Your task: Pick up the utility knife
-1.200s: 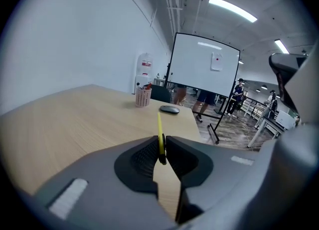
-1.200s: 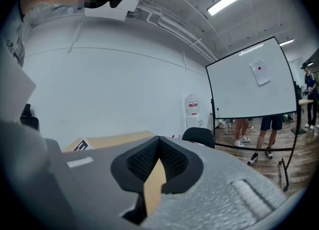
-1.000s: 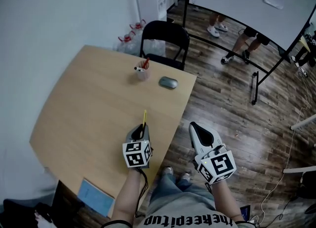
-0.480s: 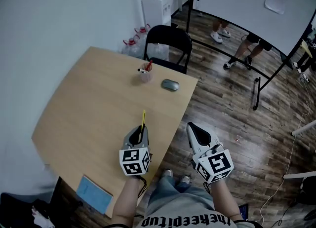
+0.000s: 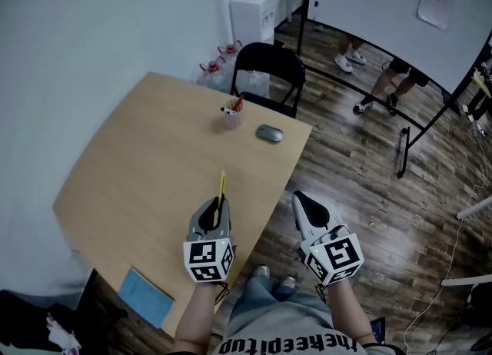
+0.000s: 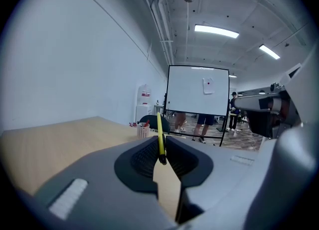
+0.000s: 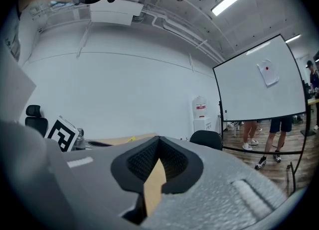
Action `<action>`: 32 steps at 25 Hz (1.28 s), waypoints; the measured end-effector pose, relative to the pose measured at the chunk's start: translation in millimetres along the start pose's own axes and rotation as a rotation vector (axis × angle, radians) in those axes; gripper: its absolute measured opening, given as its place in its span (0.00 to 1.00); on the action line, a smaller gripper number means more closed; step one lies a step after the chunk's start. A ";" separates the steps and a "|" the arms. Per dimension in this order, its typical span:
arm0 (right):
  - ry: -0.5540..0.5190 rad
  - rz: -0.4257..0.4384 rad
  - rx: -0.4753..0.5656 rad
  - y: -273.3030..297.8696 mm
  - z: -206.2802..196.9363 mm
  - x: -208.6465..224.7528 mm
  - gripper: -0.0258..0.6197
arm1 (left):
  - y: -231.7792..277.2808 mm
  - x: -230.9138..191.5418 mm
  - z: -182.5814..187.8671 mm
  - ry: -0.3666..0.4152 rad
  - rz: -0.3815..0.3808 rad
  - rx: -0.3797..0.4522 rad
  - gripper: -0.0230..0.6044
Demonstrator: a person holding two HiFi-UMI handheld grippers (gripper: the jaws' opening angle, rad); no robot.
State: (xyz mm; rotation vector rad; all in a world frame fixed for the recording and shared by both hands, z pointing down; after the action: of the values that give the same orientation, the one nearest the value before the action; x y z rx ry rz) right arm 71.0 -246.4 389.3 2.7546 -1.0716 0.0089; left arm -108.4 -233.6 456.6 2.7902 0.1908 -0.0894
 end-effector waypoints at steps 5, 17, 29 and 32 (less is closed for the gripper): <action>0.003 0.006 0.007 -2.2 0.6 -3.3 0.04 | -14.6 2.6 7.8 0.028 0.015 0.037 0.15; -0.008 0.029 0.023 -11.5 0.0 -16.0 0.04 | -50.7 12.2 25.1 0.054 0.030 0.143 0.15; -0.040 0.043 0.073 -20.0 11.2 -20.7 0.04 | -69.5 22.1 41.6 0.061 0.022 0.209 0.15; -0.057 0.028 0.072 -20.3 11.5 -20.4 0.04 | -70.4 23.2 41.0 0.072 0.020 0.212 0.15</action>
State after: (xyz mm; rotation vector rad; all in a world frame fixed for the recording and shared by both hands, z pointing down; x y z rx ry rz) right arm 68.8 -220.2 373.1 2.8198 -1.1457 -0.0270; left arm -97.1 -179.1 392.8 3.0083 0.1799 -0.0033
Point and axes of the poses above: the fingertips, and each gripper's own axes: y forward along the fingers, x to its right, z out of its top, the point moved 1 cm from there along -y, backward along the fingers, and after that the axes turned 5 degrees about -x, right-handed, at the moved point
